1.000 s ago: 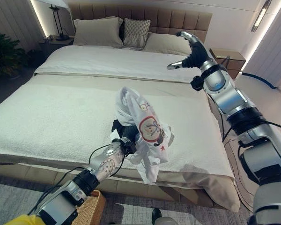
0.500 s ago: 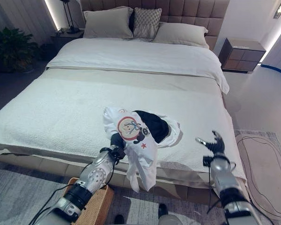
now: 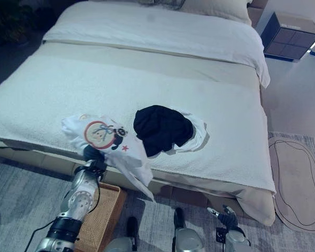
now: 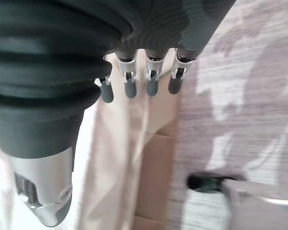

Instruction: Pick up clothes into the bucket

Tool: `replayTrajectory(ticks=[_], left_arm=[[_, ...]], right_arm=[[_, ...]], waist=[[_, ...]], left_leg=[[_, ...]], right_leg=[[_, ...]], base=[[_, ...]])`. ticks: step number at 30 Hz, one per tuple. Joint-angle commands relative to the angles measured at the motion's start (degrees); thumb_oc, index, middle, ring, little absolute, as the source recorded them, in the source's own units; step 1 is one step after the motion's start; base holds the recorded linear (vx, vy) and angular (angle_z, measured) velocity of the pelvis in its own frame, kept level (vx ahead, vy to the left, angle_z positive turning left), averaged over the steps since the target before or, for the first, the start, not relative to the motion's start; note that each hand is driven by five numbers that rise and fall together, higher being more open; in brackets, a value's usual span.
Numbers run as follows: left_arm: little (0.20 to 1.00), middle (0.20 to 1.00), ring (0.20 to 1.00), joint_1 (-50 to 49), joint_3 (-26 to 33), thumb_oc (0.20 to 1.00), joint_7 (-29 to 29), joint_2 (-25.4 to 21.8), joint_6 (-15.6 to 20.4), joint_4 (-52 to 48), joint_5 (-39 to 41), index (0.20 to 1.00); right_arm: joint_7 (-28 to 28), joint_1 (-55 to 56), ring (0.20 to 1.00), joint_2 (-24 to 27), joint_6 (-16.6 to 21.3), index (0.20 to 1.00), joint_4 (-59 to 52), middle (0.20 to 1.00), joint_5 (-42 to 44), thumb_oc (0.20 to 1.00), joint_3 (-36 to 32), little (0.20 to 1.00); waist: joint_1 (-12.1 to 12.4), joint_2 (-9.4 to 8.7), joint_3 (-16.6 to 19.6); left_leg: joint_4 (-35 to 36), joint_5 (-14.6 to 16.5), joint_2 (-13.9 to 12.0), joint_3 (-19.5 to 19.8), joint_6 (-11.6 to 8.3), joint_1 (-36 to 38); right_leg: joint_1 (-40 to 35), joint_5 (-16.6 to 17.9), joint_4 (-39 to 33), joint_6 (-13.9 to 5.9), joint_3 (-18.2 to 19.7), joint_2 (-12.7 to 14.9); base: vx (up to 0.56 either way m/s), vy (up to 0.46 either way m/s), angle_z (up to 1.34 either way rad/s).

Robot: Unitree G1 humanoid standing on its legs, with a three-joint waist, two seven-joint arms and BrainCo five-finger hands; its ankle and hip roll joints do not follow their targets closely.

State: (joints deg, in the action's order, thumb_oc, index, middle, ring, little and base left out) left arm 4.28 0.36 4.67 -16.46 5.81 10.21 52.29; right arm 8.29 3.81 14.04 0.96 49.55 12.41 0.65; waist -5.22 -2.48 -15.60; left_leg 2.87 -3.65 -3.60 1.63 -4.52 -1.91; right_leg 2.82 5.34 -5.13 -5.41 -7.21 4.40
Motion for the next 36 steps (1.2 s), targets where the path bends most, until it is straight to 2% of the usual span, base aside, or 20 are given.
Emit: replayTrajectory(ticks=[1, 4, 7, 9, 10, 12, 18, 24, 25, 29, 31, 33, 36], left_arm=[[0.200, 0.200, 0.200, -1.11, 5.85, 0.200, 1.77, -4.13, 5.76, -1.04, -8.34, 0.200], [0.200, 0.200, 0.200, -2.47, 8.86, 0.200, 3.71, -4.56, 6.33, 2.46, -10.36, 0.200], [0.200, 0.200, 0.200, -2.59, 12.06, 0.200, 9.01, -6.69, 7.88, 9.81, -17.52, 0.200], [0.200, 0.200, 0.200, -2.25, 12.41, 0.200, 9.99, -7.60, 8.52, 11.05, -18.96, 0.200], [0.200, 0.200, 0.200, -1.41, 12.94, 0.200, 12.84, -9.82, 8.94, 14.41, -23.64, 0.200], [0.200, 0.200, 0.200, -0.51, 12.87, 0.200, 14.84, -11.97, 9.40, 16.42, -27.35, 0.200], [0.200, 0.200, 0.200, 3.01, 12.07, 0.200, 18.71, -18.09, 8.49, 26.33, -32.84, 0.200], [0.200, 0.200, 0.200, 4.28, 11.79, 0.200, 21.69, -21.28, 6.70, 30.70, -37.91, 0.200], [0.200, 0.200, 0.200, 5.27, 11.93, 0.200, 21.88, -22.45, 6.03, 34.47, -38.74, 0.200], [0.200, 0.200, 0.200, 6.11, 12.45, 0.200, 24.43, -24.72, 4.80, 36.10, -40.33, 0.200], [0.200, 0.200, 0.200, 7.54, 12.24, 0.200, 25.71, -26.95, 4.01, 38.19, -41.53, 0.200], [0.200, 0.200, 0.200, 7.84, 12.43, 0.200, 26.52, -27.88, 3.92, 38.73, -42.31, 0.200], [0.200, 0.200, 0.200, 8.36, 13.62, 0.200, 29.11, -30.34, 3.37, 40.05, -42.86, 0.200]], right_arm=[[-0.60, -0.54, 1.000, 0.96, 2.44, 1.000, -2.83, 1.000, -1.93, 1.000, 0.59, 1.000], [-0.50, -0.73, 1.000, 1.96, 2.82, 1.000, -3.90, 1.000, -4.68, 1.000, 1.88, 1.000], [0.06, -1.95, 1.000, 4.19, 3.80, 1.000, -6.41, 1.000, -11.07, 1.000, 5.87, 1.000], [0.17, -2.33, 1.000, 5.05, 4.16, 1.000, -7.24, 1.000, -12.84, 1.000, 7.02, 1.000], [0.22, -2.93, 1.000, 6.56, 4.79, 1.000, -8.68, 1.000, -15.75, 1.000, 9.46, 1.000], [0.45, -3.47, 1.000, 7.61, 5.50, 1.000, -9.17, 1.000, -17.12, 1.000, 10.79, 1.000], [1.80, -4.70, 1.000, 7.81, 6.44, 1.000, -7.57, 1.000, -17.10, 1.000, 12.71, 1.000], [2.90, -5.50, 1.000, 7.96, 7.01, 1.000, -6.82, 1.000, -16.70, 1.000, 13.35, 1.000], [2.94, -5.85, 1.000, 8.05, 7.19, 1.000, -6.67, 1.000, -16.48, 1.000, 13.85, 1.000], [3.76, -6.98, 1.000, 8.12, 7.71, 1.000, -7.48, 1.000, -15.78, 1.000, 14.57, 1.000], [4.21, -7.72, 1.000, 7.98, 8.03, 1.000, -8.47, 1.000, -14.79, 1.000, 15.37, 1.000], [4.34, -7.89, 1.000, 7.75, 8.23, 1.000, -8.53, 1.000, -14.56, 1.000, 15.65, 1.000], [4.99, -8.67, 1.000, 7.21, 8.89, 1.000, -9.40, 1.000, -13.39, 1.000, 17.22, 1.000]], waist=[[1.84, -3.23, -0.01], [2.16, -3.48, -0.83], [2.80, -4.11, -3.20], [2.86, -4.36, -3.46], [3.03, -4.77, -4.49], [3.21, -5.11, -5.41], [3.30, -6.27, -7.81], [3.30, -7.32, -9.83], [3.14, -7.65, -10.13], [3.13, -9.17, -11.95], [3.02, -10.55, -13.29], [3.20, -10.88, -14.00], [2.93, -12.91, -14.20]], left_leg=[[-9.88, 5.46, 3.36, 0.45, 1.66, -6.37], [-11.05, 5.67, 3.38, 0.35, 1.60, -7.65], [-13.68, 6.62, 3.16, 0.14, 1.61, -9.64], [-13.98, 6.48, 3.19, 0.16, 1.68, -10.36], [-14.98, 6.70, 3.11, 0.09, 1.66, -11.44], [-15.72, 6.88, 3.11, 0.04, 1.70, -12.53], [-17.56, 7.24, 2.87, -0.02, 1.91, -14.94], [-20.17, 7.76, 2.91, 0.33, 2.14, -17.56], [-20.57, 7.83, 2.72, 0.19, 2.12, -17.94], [-22.74, 8.10, 2.22, 0.14, 2.17, -20.83], [-24.48, 8.34, 1.79, 0.34, 2.19, -22.93], [-25.82, 9.04, 1.43, 0.13, 2.24, -23.74], [-27.11, 8.98, 0.59, -0.28, 2.33, -26.85]], right_leg=[[2.91, -5.33, 8.59, -2.41, -0.84, 3.63], [3.92, -5.27, 8.99, -2.43, -0.57, 3.57], [5.55, -5.28, 9.87, -2.53, 0.23, 3.40], [6.18, -5.08, 9.97, -2.60, 0.38, 3.49], [7.05, -5.05, 10.54, -2.69, 0.80, 3.47], [8.02, -5.09, 11.13, -2.78, 1.04, 3.43], [10.42, -5.19, 12.57, -2.98, 1.71, 3.47], [12.62, -5.35, 13.93, -3.07, 2.07, 3.54], [12.96, -5.26, 14.05, -3.10, 2.13, 3.51], [15.37, -4.83, 14.89, -3.12, 2.49, 3.00], [17.23, -4.43, 15.43, -3.16, 2.68, 2.57], [17.79, -4.46, 15.91, -3.17, 2.86, 2.15], [20.36, -3.29, 15.30, -3.44, 3.36, 1.34]], base=[[0.00, 0.000, 0.00], [-0.02, 0.015, -0.02], [-0.01, 0.017, -0.03], [-0.02, 0.016, -0.08], [-0.02, 0.015, -0.07], [-0.01, 0.012, -0.02], [-0.02, 0.014, -0.07], [-0.03, 0.003, -0.01], [-0.08, 0.007, -0.02], [-0.06, -0.009, -0.04], [-0.07, -0.014, -0.05], [-0.04, -0.002, -0.03], [-0.03, -0.013, -0.04]])
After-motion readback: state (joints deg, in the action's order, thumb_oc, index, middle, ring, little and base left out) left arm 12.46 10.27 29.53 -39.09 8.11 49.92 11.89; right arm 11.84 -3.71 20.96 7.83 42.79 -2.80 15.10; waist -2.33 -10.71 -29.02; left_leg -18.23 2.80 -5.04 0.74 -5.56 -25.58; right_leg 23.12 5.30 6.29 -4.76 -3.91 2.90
